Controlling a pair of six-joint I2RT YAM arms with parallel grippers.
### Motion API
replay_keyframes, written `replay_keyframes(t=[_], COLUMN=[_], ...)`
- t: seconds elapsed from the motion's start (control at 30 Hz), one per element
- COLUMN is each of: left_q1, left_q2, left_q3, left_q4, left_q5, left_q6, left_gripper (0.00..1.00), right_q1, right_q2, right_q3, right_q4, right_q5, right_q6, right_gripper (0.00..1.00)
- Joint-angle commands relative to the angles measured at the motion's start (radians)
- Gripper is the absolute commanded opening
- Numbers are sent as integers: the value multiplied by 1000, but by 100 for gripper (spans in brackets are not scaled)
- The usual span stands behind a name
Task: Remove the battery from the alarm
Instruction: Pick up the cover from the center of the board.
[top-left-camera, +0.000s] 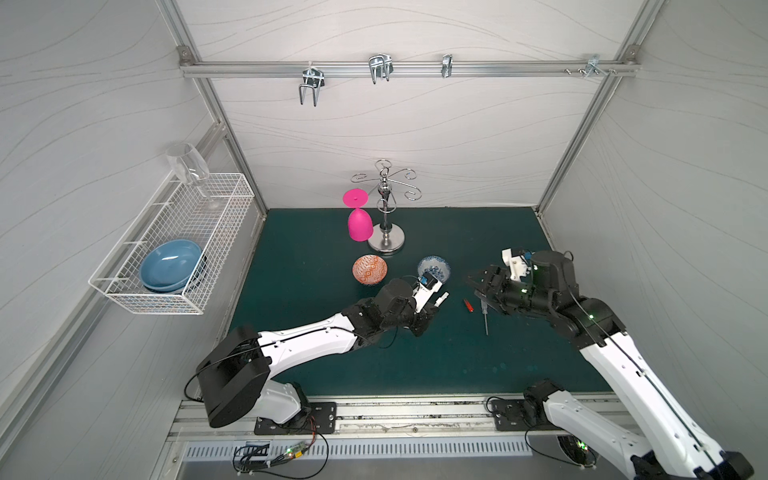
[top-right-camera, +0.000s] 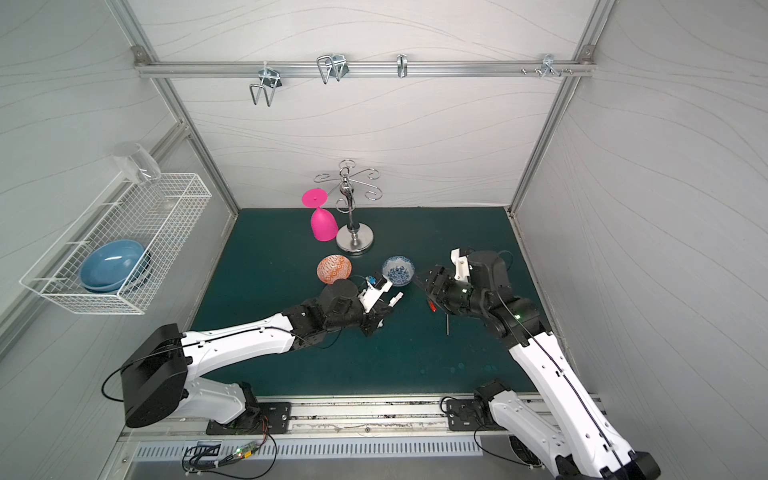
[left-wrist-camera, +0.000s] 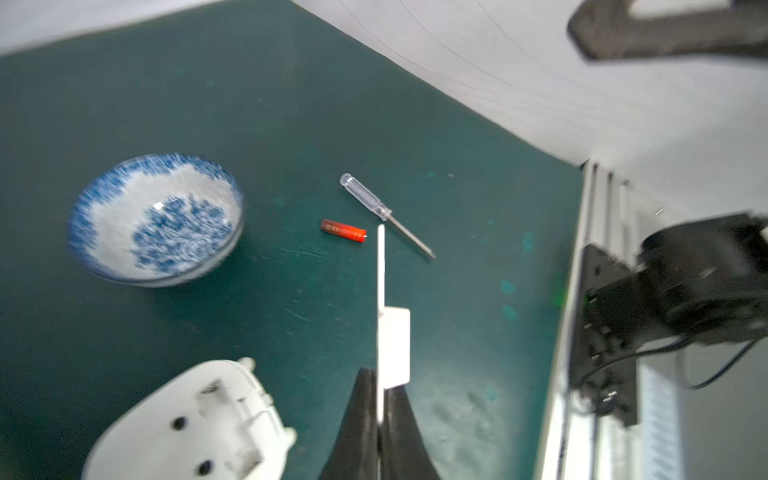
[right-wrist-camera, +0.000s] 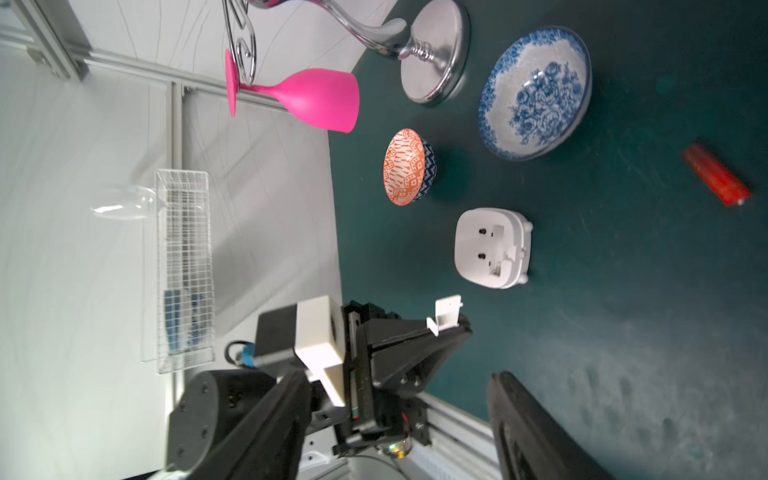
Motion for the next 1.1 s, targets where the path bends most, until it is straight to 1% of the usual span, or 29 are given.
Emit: replay_keyframes(t=[0.0,0.07,0.13,0.2,0.33,0.4,0.5,0.6,0.67,0.87,1.07], left_q1=[-53,-82,-95,-100,-126,-139,-153,-165,-169,-174,-176], left_q2=[-33,-36,-35,-30,-16,-11,-6,-4,-5,-15,-15], left_q3=[-28,-43,-50,-44,-33,-27,-22,-21,-20,-24,-24], left_q4=[7,46,80,89,105,112,120,125,125,131,135], left_q5=[-134,-182,-201,-206,-241,-261,-271,-283,-291,-299,-307], left_q6=[346,450,511,532,566,578,587,599,603,601,594], left_gripper=[0,0,0,0,0,0,0,0,0,0,0], right_q1=[-9,0,15,35,73,99,138,153,156,157,173], right_q2=[20,36,43,48,67,78,98,130,140,145,156], right_q3=[29,60,81,77,26,-3,-36,-32,-33,-66,-87], right_q4=[-178,-215,-243,-249,-227,-187,-113,-98,-96,-71,-36], right_q5=[-106,-90,-44,-11,0,8,19,30,38,52,52], right_q6=[244,267,277,300,381,419,460,458,457,488,515], right_gripper=[69,69,69,69,63,62,58,55,52,36,26])
